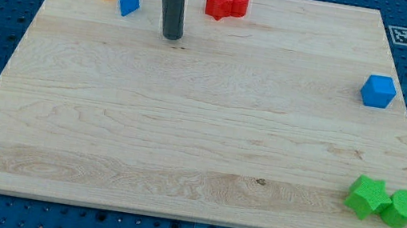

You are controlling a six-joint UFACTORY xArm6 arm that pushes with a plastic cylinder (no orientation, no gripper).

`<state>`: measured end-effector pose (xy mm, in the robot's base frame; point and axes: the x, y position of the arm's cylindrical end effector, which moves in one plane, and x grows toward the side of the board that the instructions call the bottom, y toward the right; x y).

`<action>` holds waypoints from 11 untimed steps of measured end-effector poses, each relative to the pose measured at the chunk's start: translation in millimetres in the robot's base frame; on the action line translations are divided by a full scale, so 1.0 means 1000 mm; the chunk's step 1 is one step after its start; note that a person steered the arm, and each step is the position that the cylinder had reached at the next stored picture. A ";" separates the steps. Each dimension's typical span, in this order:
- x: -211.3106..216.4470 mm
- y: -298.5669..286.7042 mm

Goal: Move your arm below the blue cube

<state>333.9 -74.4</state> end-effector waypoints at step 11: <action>0.035 0.125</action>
<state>369.2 51.1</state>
